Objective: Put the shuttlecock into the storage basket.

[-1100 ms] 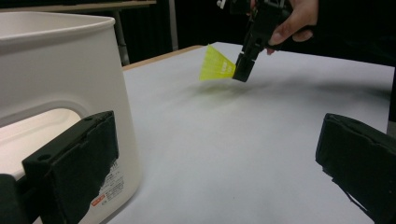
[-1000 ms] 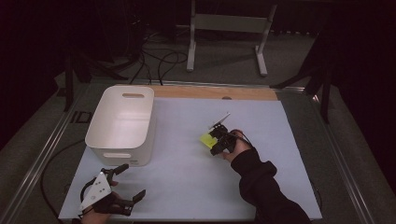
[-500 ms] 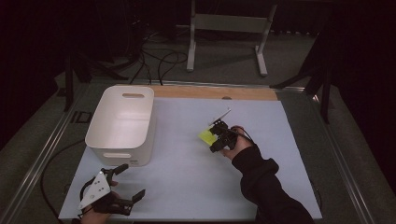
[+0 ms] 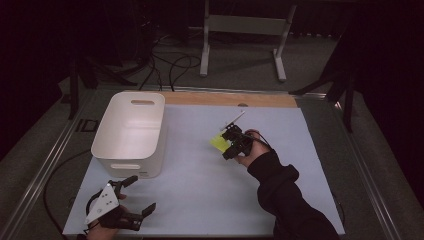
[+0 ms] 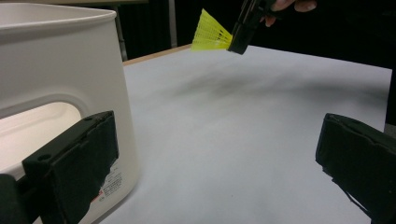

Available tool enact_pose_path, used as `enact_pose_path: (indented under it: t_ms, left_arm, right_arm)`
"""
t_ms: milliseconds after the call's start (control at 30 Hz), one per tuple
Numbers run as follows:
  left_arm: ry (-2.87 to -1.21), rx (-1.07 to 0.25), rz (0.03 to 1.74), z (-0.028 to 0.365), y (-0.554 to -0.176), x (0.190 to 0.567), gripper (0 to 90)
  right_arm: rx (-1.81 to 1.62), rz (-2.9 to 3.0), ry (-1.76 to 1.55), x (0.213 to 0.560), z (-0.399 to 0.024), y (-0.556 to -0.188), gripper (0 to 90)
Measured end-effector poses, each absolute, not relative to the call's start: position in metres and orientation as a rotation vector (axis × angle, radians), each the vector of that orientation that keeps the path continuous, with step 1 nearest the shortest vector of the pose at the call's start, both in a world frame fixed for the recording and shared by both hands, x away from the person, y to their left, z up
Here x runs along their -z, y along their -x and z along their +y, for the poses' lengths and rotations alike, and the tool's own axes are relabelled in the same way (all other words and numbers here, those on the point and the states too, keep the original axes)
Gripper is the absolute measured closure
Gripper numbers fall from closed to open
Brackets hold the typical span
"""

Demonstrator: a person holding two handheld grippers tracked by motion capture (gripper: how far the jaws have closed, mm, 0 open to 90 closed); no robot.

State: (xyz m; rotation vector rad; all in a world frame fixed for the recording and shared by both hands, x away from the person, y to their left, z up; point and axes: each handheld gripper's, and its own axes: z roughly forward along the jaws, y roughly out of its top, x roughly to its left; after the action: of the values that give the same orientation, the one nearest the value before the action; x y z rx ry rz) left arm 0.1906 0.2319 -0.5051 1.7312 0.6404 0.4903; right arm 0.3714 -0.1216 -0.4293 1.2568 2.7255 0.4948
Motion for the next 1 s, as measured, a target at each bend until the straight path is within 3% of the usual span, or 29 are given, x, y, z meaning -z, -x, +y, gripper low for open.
enact_pose_path:
  t_ms: [1000]
  left_arm:
    - [-1.73, -0.491, 0.639, 0.232, -0.191, 0.505, 0.0]
  right_arm:
    - [-0.561, 2.784, -1.057, 0.388, -0.08, -0.371, 64.8]
